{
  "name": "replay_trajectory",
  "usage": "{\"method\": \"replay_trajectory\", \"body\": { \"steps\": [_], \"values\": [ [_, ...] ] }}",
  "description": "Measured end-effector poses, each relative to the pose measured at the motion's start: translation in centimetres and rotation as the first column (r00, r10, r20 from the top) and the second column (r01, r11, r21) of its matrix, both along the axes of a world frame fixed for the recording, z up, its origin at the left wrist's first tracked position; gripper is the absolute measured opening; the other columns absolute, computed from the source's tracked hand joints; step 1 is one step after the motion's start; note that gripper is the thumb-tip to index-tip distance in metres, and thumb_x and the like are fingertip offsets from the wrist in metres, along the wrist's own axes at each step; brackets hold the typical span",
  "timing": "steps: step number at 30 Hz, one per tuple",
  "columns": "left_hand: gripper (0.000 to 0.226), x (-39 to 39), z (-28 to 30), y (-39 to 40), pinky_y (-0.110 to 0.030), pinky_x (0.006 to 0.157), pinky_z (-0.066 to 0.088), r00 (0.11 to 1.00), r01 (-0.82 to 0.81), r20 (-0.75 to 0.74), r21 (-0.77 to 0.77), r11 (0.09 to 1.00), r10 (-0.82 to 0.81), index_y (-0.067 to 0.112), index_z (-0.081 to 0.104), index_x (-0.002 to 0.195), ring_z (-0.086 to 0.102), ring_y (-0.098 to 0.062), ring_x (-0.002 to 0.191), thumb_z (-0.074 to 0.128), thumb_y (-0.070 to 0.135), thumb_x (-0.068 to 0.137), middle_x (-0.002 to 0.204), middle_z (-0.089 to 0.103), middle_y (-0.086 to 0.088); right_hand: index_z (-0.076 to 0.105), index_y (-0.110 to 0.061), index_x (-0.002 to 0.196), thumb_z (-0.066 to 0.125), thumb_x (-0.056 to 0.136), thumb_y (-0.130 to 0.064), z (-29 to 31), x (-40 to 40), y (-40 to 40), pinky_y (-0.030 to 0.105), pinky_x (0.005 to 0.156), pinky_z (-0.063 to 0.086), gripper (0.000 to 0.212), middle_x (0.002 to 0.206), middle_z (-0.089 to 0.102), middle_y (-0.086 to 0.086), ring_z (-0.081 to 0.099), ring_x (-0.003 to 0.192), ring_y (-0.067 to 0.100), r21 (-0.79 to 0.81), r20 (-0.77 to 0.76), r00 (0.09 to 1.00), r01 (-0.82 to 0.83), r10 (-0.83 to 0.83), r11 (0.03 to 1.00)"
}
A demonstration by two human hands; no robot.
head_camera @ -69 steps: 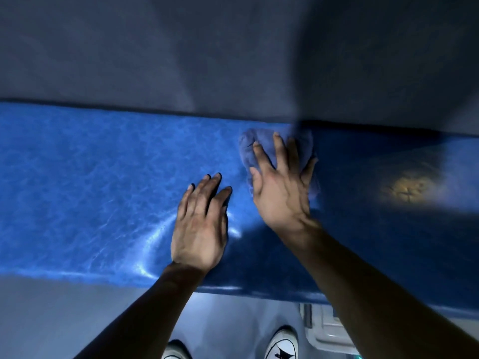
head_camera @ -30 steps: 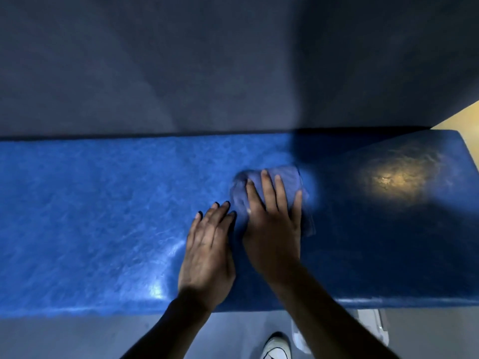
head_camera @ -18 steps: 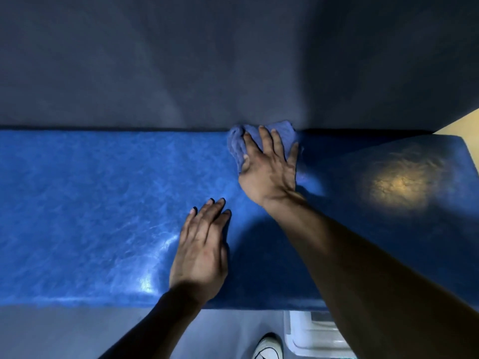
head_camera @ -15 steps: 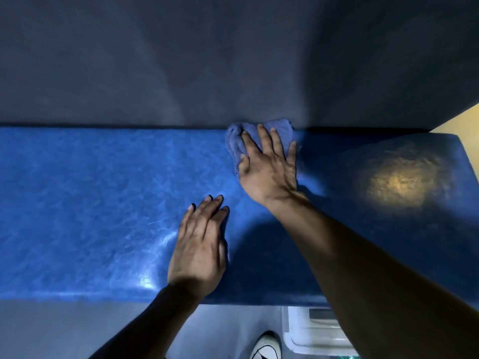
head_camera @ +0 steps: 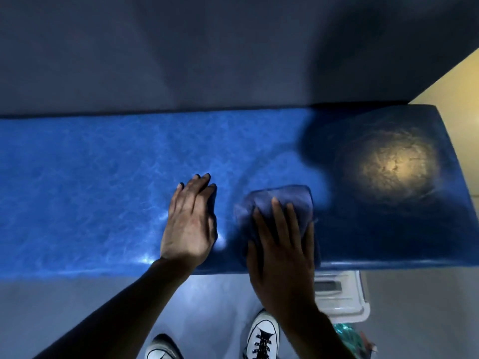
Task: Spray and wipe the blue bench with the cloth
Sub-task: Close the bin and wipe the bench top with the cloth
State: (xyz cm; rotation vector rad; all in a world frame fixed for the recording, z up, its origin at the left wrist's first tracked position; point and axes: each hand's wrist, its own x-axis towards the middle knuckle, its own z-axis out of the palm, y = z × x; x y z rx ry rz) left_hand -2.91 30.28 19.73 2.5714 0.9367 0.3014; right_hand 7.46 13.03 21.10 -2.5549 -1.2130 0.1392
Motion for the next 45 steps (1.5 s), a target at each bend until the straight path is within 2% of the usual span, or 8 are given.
{"method": "replay_trajectory", "body": {
  "steps": [7,12,22,27,33,39,43,45],
  "values": [
    [0.037,1.0,1.2,-0.9,-0.054,0.125,0.024,0.997,-0.065,0.038,0.037,0.997,0.063,0.005,0.060,0.134,0.043,-0.030,0.147,0.052,0.008,0.098,0.151,0.052,-0.013,0.057,-0.028,0.144,0.065,0.091,-0.045,0.7,-1.6,-2.5,0.064,0.118,0.025,0.057,0.162,0.037,0.008,0.030,0.152,0.031,0.067,0.044,0.996,0.070,-0.073,0.995],
    [0.051,3.5,1.1,-1.7,-0.054,0.125,0.022,1.000,0.027,0.002,0.032,0.999,-0.027,0.011,0.055,0.143,0.038,-0.027,0.150,0.047,0.019,0.093,0.156,0.046,-0.010,0.058,-0.030,0.143,0.071,0.085,-0.050,-0.4,-2.4,-2.2,0.063,0.115,0.031,0.063,0.158,0.043,0.009,0.039,0.148,0.033,0.048,0.098,0.987,0.124,-0.128,0.991],
    [0.053,3.8,-0.3,-1.7,-0.054,0.125,0.023,0.998,0.013,-0.056,0.099,0.995,-0.007,0.011,0.055,0.141,0.035,-0.029,0.151,0.042,0.022,0.092,0.158,0.044,-0.011,0.036,-0.033,0.156,0.046,0.098,-0.046,-1.2,2.8,3.1,0.060,0.123,0.014,0.061,0.169,0.022,0.008,0.012,0.157,0.030,-0.107,0.051,0.995,0.093,-0.088,0.990],
    [0.048,4.0,-0.5,-1.8,-0.055,0.123,0.026,1.000,-0.001,-0.004,0.118,0.993,0.001,0.007,0.059,0.137,0.039,-0.031,0.149,0.044,0.017,0.093,0.155,0.047,-0.013,0.036,-0.034,0.156,0.036,0.099,-0.049,-1.4,8.6,8.6,0.060,0.124,0.009,0.059,0.168,0.023,0.007,0.014,0.157,0.029,-0.097,0.074,0.995,0.077,-0.070,0.992],
    [0.047,3.9,-0.7,-1.8,-0.056,0.123,0.026,1.000,0.001,0.013,0.118,0.993,-0.002,0.008,0.058,0.139,0.039,-0.032,0.149,0.047,0.015,0.094,0.156,0.045,-0.013,0.048,-0.032,0.149,0.042,0.089,-0.050,-1.3,13.9,14.1,0.064,0.120,0.019,0.063,0.161,0.038,0.009,0.030,0.149,0.037,-0.076,0.081,0.995,0.064,-0.058,0.995],
    [0.046,3.9,-0.9,-2.0,-0.055,0.123,0.026,1.000,-0.004,0.028,0.127,0.992,0.000,0.008,0.059,0.138,0.039,-0.031,0.149,0.045,0.016,0.096,0.155,0.046,-0.013,0.036,-0.037,0.151,0.034,0.083,-0.056,-0.4,16.4,15.4,0.069,0.119,0.013,0.071,0.161,0.029,0.003,0.024,0.150,0.035,-0.178,-0.019,1.000,-0.023,0.020,0.984],
    [0.044,3.8,-1.1,-2.0,-0.055,0.124,0.024,0.999,-0.011,0.034,0.138,0.990,0.006,0.008,0.059,0.138,0.038,-0.030,0.150,0.044,0.015,0.097,0.154,0.047,-0.013,0.033,-0.035,0.155,0.039,0.097,-0.050,-0.8,15.9,14.6,0.062,0.124,-0.001,0.060,0.169,0.018,0.003,0.009,0.156,0.033,-0.155,-0.083,0.996,-0.047,0.035,0.987],
    [0.043,3.9,-1.0,-2.0,-0.054,0.124,0.024,0.999,-0.023,0.034,0.129,0.991,0.019,0.010,0.059,0.138,0.037,-0.029,0.150,0.042,0.016,0.099,0.154,0.047,-0.012,0.041,-0.031,0.153,0.041,0.100,-0.051,-1.2,15.4,13.4,0.062,0.124,0.006,0.056,0.167,0.026,0.006,0.015,0.155,0.035,-0.090,-0.025,0.999,-0.046,0.044,0.995]
  ]
}}
